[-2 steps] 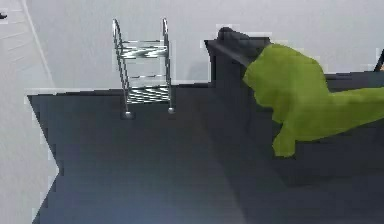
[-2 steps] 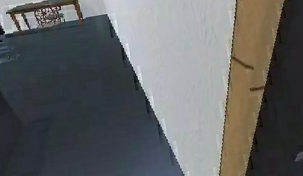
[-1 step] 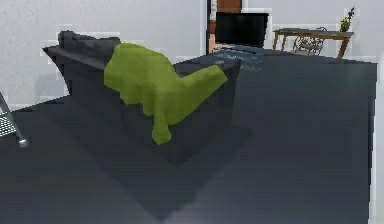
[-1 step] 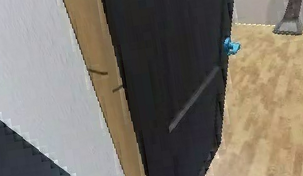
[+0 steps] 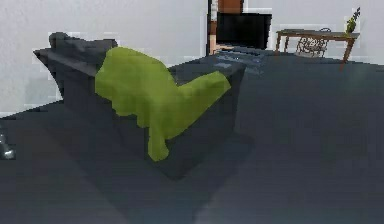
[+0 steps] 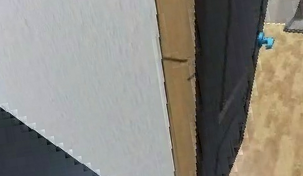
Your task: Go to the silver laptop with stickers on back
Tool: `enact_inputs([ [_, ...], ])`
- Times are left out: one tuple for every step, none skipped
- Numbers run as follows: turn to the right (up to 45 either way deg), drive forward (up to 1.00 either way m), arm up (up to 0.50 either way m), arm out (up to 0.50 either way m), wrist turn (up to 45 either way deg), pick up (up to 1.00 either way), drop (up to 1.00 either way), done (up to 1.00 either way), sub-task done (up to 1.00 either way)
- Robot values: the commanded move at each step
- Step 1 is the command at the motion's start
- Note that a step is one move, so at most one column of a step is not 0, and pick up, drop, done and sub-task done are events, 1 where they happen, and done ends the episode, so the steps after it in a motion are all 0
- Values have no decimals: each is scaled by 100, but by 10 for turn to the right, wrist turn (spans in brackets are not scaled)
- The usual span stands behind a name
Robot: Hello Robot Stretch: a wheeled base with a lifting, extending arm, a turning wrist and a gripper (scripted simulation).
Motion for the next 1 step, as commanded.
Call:
enact_inputs([
  [300, 0, 0, 0, 0, 0, 0, 0, 0],
])
